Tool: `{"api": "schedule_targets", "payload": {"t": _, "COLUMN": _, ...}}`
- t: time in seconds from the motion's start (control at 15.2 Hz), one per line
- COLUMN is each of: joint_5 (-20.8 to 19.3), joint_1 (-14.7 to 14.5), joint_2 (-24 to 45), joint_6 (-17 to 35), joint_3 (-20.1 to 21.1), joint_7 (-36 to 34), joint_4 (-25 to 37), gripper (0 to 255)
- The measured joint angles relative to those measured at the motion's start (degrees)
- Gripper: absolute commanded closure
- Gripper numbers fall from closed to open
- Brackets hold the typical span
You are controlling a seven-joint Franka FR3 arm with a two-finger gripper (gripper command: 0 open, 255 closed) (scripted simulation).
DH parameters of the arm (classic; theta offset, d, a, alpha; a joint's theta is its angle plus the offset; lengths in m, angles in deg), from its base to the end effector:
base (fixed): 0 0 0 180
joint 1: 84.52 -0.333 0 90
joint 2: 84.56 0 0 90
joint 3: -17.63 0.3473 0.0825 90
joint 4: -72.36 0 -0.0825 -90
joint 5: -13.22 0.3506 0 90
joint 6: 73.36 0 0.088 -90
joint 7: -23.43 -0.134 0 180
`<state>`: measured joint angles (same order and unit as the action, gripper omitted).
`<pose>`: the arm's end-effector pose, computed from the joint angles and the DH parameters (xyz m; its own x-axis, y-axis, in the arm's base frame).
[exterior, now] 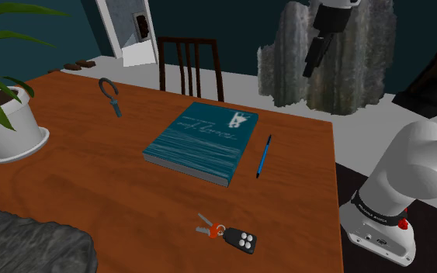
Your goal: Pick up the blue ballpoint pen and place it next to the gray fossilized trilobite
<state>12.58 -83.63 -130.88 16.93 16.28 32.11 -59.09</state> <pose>0.2475 -0.0142 0.6189 0.9890 0.1181 0.0897 0.1179 -0.9930 0.0077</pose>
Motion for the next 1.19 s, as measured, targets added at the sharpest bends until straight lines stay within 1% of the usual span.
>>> {"api": "schedule_targets", "payload": {"t": 0.07, "joint_5": 0.0, "joint_1": 0.0, "joint_2": 0.0, "joint_6": 0.0, "joint_3": 0.0, "joint_7": 0.0, "joint_4": 0.0, "gripper": 0}}
{"api": "schedule_targets", "payload": {"t": 0.13, "joint_5": 0.4, "joint_1": 0.4, "joint_2": -0.7, "joint_6": -0.1, "joint_3": 0.7, "joint_7": -1.6, "joint_4": -0.9, "gripper": 0}}
{"api": "schedule_targets", "payload": {"t": 0.26, "joint_5": 2.2, "joint_1": 1.6, "joint_2": -2.1, "joint_6": -0.6, "joint_3": 3.2, "joint_7": -7.4, "joint_4": -2.4, "gripper": 0}}
{"api": "schedule_targets", "payload": {"t": 0.46, "joint_5": 5.8, "joint_1": 3.6, "joint_2": -5.2, "joint_6": -1.2, "joint_3": 7.7, "joint_7": -18.1, "joint_4": -6.0, "gripper": 0}}
{"api": "schedule_targets", "payload": {"t": 0.66, "joint_5": 10.7, "joint_1": 5.3, "joint_2": -7.0, "joint_6": -1.3, "joint_3": 13.5, "joint_7": -29.9, "joint_4": -8.5, "gripper": 0}}
{"api": "schedule_targets", "payload": {"t": 0.86, "joint_5": 15.8, "joint_1": 7.1, "joint_2": -7.7, "joint_6": -1.5, "joint_3": 19.3, "joint_7": -41.7, "joint_4": -9.5, "gripper": 0}}
{"api": "schedule_targets", "payload": {"t": 1.19, "joint_5": 24.4, "joint_1": 10.8, "joint_2": -5.7, "joint_6": -0.4, "joint_3": 29.1, "joint_7": -61.2, "joint_4": -8.4, "gripper": 0}}
